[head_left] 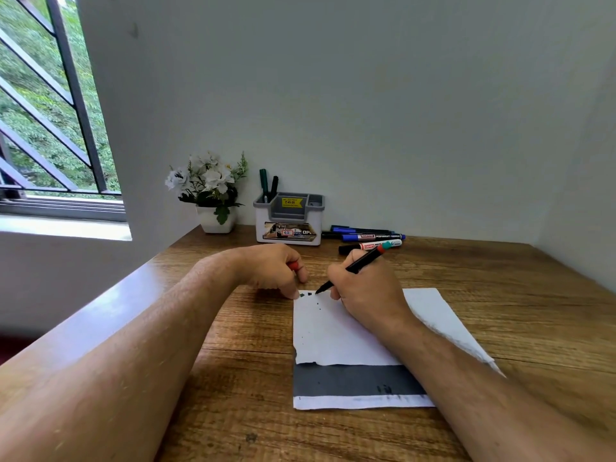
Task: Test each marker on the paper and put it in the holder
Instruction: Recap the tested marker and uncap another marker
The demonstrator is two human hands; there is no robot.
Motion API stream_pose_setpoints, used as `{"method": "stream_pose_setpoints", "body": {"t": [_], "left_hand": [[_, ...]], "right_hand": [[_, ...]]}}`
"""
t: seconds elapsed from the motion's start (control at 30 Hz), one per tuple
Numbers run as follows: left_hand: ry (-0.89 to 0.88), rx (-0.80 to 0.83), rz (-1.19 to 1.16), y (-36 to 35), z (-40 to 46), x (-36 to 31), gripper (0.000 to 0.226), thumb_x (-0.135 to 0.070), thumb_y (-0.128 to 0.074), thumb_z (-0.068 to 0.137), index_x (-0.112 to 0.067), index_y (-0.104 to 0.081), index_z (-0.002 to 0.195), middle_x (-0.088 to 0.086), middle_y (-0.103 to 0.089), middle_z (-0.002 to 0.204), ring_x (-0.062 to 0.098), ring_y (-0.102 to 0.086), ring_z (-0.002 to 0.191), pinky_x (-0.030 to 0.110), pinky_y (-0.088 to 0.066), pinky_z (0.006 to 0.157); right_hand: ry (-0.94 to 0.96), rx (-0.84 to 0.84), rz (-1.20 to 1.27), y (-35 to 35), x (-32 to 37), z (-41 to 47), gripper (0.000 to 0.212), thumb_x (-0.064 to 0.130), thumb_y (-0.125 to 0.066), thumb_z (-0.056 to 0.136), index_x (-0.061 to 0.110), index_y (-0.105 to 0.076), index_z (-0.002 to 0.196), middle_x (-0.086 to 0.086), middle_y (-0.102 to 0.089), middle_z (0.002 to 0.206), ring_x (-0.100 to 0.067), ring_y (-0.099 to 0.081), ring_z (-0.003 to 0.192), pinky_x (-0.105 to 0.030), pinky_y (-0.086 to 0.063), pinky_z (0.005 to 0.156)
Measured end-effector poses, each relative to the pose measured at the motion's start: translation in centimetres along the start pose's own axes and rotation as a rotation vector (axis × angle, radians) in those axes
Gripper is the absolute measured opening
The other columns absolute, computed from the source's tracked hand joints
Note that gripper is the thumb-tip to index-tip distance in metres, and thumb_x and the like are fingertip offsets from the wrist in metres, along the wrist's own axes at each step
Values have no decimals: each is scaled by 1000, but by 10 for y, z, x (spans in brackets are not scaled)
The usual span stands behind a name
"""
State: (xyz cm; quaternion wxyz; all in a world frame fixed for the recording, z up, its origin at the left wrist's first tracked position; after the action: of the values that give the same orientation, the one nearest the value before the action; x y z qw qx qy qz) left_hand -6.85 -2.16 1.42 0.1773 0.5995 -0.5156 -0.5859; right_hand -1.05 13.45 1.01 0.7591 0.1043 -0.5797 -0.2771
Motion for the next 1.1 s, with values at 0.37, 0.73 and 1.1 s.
{"method": "stream_pose_setpoints", "body": {"t": [0.37, 0.73, 1.1], "left_hand": [[-16, -3, -13, 2, 0, 0, 22, -9, -73, 84, -26, -63, 95, -8, -56, 77, 9, -52, 74, 27, -38, 67], [-8, -2, -25, 1, -1, 0, 23, -9, -74, 84, -26, -63, 96, -7, -57, 80, 10, -54, 79, 28, -40, 71], [-7, 5, -17, 1, 0, 0, 23, -10, -73, 84, -26, -62, 97, -7, -57, 82, 10, -54, 80, 28, -39, 70]], "right_hand": [[14, -7, -5, 2, 1, 0, 18, 22, -62, 85, 8, -69, 77, -6, -72, 73, -9, -59, 61, -12, -38, 43], [2, -21, 31, 3, 0, 2, 17, 20, -62, 85, 5, -69, 80, -10, -73, 76, -10, -60, 61, -5, -38, 39], [0, -7, 42, 1, 1, 0, 15, 20, -62, 87, 10, -69, 78, -1, -71, 69, 1, -59, 52, -5, -36, 39]]}}
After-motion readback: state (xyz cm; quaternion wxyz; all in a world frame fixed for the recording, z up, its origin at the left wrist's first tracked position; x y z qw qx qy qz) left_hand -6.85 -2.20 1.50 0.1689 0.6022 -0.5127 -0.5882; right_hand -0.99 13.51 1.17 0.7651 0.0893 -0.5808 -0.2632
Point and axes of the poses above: each hand's wrist, its own z-axis towards the middle knuckle, its own y-axis out of the back of the hand, x = y × z, the point moved 6 cm from there along z, towards the middle knuckle
